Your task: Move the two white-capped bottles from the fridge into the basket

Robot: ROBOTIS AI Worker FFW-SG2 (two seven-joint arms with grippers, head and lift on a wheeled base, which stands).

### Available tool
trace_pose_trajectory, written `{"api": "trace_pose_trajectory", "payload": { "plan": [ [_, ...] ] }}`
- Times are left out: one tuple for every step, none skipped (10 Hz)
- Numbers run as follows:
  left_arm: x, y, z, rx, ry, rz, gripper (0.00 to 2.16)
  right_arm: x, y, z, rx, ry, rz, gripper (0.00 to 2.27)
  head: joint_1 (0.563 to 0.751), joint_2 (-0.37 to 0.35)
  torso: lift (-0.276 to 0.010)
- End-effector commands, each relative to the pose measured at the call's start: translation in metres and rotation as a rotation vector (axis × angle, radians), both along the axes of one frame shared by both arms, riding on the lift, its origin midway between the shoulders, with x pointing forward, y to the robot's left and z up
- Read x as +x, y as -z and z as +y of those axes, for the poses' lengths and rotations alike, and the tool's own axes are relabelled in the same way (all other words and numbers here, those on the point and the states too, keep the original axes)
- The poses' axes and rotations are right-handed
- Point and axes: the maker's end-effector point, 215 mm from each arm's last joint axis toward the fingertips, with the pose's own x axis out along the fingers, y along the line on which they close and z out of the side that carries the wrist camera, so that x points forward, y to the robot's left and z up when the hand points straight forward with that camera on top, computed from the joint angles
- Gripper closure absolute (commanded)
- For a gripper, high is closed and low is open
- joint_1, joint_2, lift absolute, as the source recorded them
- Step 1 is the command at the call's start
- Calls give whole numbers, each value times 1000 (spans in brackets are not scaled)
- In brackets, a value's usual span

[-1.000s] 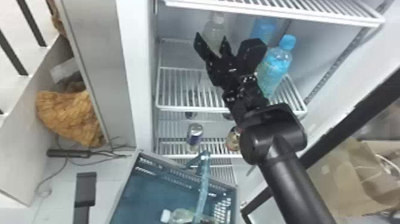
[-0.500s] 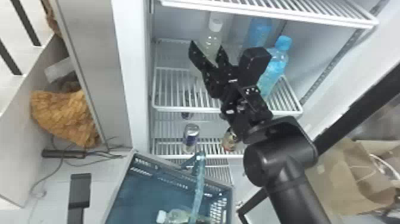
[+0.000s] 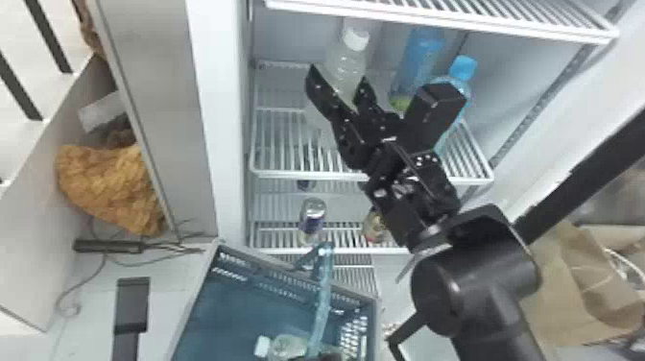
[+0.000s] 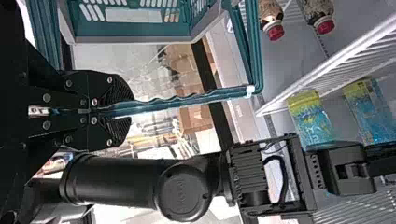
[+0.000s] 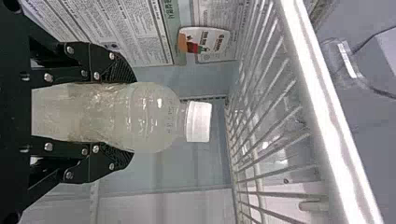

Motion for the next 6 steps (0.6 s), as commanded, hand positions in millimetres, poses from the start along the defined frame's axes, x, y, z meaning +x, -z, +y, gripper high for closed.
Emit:
{"api": "trace_pose_trajectory", "payload": {
  "plan": [
    [1, 1, 2, 1, -9, 4, 1194, -15, -1, -4, -1, 2, 16, 863, 695, -189, 0],
    [0, 0, 1, -2, -7, 2, 1194, -25, -3, -4, 2, -2, 16, 863, 695, -192, 0],
    [0, 0, 1, -2, -7, 2, 1194, -35, -9, -3, 2, -7, 19, 863, 695, -196, 0],
    [1, 0, 2, -1, -8, 1, 1194, -45, -14, -5, 2, -8, 14, 863, 695, -200, 0],
    [2, -1, 1, -4, -12, -1, 1194, -55, -19, -8, 3, -8, 9, 863, 695, -205, 0],
    [2, -1, 2, -3, -13, -1, 1194, -64, -23, -11, 6, -4, 9, 863, 695, -211, 0]
  ]
}}
